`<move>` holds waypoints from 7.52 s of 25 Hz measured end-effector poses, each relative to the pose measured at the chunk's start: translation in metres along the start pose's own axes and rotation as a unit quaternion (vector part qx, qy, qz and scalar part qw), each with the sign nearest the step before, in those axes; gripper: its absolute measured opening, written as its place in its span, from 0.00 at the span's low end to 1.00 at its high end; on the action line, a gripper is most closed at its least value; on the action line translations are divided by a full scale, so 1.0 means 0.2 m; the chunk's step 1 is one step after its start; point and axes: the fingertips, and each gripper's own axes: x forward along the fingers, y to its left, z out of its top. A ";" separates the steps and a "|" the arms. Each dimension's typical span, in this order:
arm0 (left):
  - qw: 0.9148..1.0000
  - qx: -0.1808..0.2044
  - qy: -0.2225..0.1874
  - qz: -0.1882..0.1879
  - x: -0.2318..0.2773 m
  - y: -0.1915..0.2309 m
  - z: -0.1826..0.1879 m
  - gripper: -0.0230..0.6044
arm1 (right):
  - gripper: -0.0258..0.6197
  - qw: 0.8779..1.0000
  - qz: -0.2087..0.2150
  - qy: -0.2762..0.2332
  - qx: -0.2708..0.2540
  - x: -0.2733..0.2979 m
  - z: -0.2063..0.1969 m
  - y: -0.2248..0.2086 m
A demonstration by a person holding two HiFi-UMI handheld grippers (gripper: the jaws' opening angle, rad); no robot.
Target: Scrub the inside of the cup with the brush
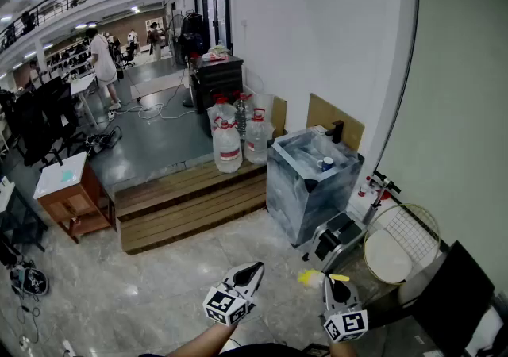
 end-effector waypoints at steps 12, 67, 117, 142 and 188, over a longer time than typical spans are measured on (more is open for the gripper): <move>1.000 -0.014 0.013 -0.025 -0.11 0.11 0.03 0.06 | 0.11 1.000 0.003 -0.002 0.020 0.12 0.01 0.12; 0.997 -0.011 0.050 -0.050 1.40 1.30 -0.06 0.06 | 0.11 0.999 0.009 -0.021 0.026 1.93 -0.19 -0.76; 0.947 0.053 0.157 -0.276 3.92 2.34 -0.45 0.07 | 0.11 0.972 -0.233 0.016 0.014 3.40 -0.53 -2.37; 0.791 0.198 0.308 -0.491 4.57 1.88 -1.70 0.37 | 0.11 0.965 -0.254 0.068 -0.018 3.50 -0.96 -2.94; 0.763 0.216 0.316 -0.522 4.60 1.77 -2.11 0.15 | 0.11 0.971 -0.125 0.187 0.077 3.91 -1.63 -2.98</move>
